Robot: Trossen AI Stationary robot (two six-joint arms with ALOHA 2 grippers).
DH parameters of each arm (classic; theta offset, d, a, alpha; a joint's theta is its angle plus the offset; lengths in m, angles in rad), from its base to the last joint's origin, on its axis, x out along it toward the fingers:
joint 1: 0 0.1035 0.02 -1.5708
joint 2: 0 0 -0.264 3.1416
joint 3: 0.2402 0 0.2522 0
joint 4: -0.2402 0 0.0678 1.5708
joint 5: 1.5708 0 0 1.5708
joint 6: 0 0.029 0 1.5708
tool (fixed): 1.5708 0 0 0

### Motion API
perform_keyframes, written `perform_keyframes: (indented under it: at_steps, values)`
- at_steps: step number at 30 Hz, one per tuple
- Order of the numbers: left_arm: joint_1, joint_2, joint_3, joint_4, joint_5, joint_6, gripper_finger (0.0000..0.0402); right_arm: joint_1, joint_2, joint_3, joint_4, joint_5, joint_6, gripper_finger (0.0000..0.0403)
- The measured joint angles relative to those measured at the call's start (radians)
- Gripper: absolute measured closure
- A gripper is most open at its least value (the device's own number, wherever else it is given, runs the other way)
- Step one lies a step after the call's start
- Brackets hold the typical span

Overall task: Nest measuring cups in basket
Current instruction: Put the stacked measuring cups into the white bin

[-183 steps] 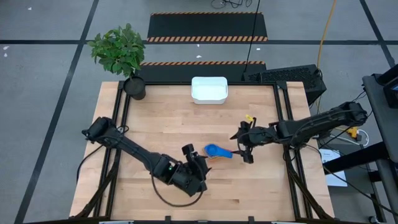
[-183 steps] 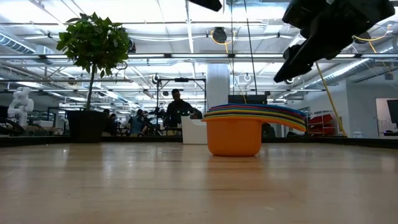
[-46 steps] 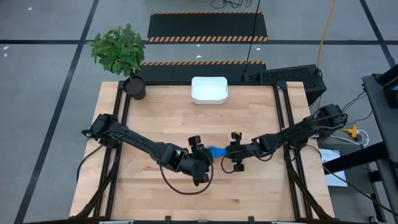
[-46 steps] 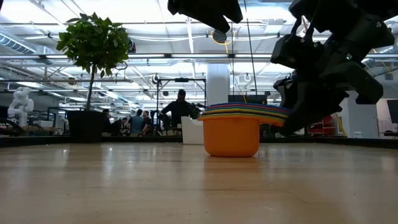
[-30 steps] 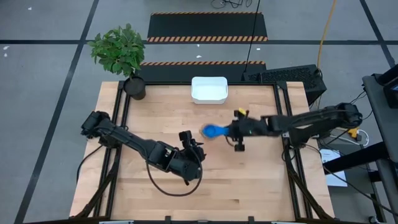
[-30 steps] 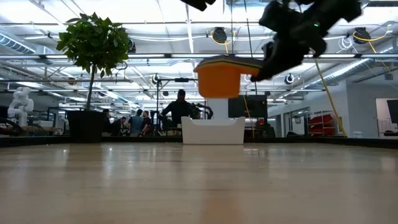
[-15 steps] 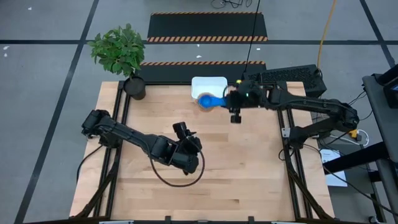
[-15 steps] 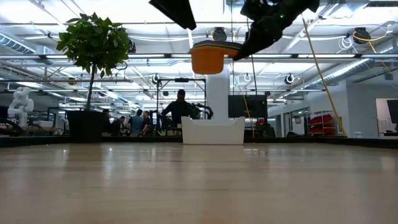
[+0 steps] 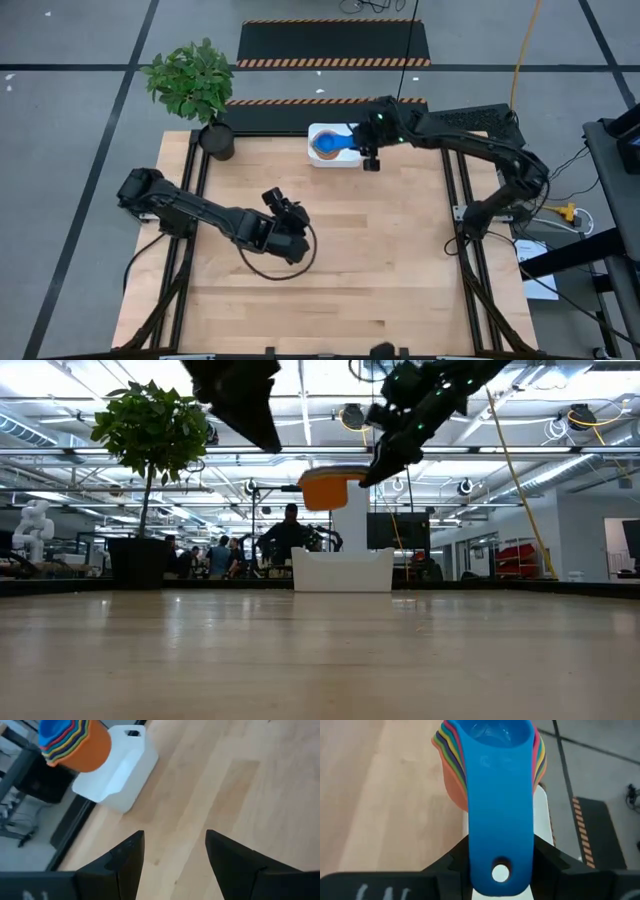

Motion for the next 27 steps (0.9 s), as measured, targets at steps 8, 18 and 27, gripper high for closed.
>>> perform_keyframes:
  at_steps: [8,18,27]
  values:
    - [-0.036,-0.112,-0.168,0.164,0.007,-0.030,0.0188,-0.065,0.140,0.108,-0.084,-0.001,-0.074,0.0283]
    - [-0.068,-0.128,-0.183,0.159,-0.001,-0.020,0.0188,-0.107,0.279,0.109,0.015,-0.001,-0.092,0.0283]
    - [-0.072,-0.128,-0.183,0.160,-0.001,-0.026,0.0188,-0.121,0.331,0.109,0.078,0.001,-0.092,0.0283]
